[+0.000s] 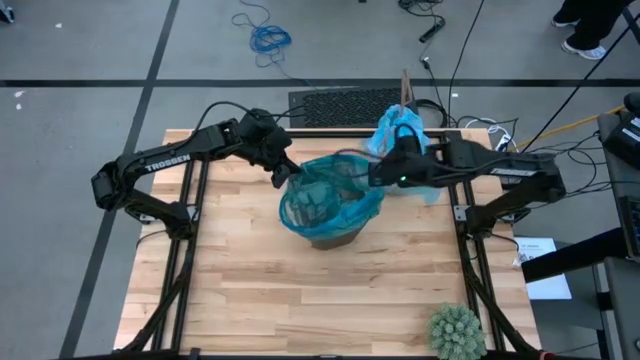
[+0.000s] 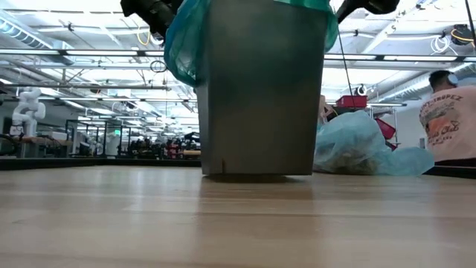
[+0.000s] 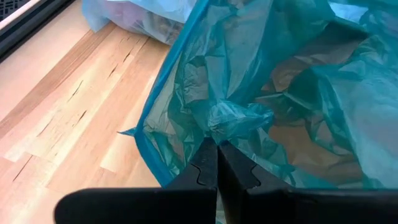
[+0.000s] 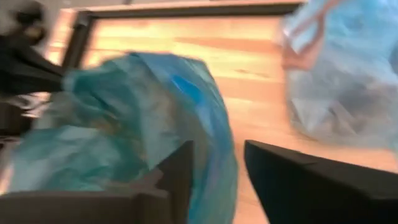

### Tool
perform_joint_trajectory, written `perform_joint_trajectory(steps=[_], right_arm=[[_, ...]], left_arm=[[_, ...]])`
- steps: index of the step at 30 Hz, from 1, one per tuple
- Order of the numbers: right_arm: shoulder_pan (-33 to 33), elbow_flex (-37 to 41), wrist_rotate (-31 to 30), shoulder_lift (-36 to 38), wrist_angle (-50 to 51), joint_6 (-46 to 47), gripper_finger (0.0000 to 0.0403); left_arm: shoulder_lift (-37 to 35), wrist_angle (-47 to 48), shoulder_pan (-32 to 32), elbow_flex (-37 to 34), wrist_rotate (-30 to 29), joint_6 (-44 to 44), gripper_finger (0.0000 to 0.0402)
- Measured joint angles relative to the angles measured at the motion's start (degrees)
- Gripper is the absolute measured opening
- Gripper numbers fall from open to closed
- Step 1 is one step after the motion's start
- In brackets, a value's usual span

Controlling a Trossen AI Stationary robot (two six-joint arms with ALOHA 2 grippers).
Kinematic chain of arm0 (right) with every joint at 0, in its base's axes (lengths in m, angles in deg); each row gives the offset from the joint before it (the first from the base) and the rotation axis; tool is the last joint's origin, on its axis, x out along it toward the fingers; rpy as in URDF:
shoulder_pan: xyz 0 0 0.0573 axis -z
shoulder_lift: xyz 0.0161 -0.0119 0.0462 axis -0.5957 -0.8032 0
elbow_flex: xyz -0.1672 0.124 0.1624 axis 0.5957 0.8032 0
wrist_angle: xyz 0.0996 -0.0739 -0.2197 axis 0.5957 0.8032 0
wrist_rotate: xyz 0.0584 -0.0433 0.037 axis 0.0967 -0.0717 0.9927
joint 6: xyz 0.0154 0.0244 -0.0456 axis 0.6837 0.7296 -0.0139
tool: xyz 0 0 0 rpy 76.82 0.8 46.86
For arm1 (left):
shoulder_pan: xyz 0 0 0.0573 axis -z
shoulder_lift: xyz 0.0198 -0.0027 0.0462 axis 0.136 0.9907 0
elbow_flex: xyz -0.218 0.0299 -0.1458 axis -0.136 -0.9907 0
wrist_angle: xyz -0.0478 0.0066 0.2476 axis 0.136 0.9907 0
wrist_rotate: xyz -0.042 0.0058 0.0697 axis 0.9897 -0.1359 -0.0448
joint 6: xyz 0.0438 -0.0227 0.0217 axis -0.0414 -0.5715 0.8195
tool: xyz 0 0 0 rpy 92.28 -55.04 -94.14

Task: Place trash/remove bag and relplace
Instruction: Insert the dark blue trash bag into the trash bin

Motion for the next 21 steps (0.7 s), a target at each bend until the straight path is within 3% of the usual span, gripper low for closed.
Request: perform_joint_trajectory(steps=[6,10,14,21], right_arm=[[0.78,-0.02,-0.21,2.87,-9.90,-11.02,0.0226],[1.65,-0.05,0.07,2.65,-22.08,-28.55,0.0263],[3.92,-0.11,3.10,0.08,-27.27,-44.02,0.0266],[8.69,-0.09,4.54,-3.95,-17.11,-49.19,0.0223]], left_arm=[[0.00,0.00,0.00,0.00,0.02,-0.04,0.0003],[0.00,0.00,0.00,0.00,0.02,-0.09,0.0003],[0.00,0.00,0.00,0.00,0.02,-0.28,0.0003],[-0.40,0.27,0.00,0.00,0.02,-0.44,0.0003]])
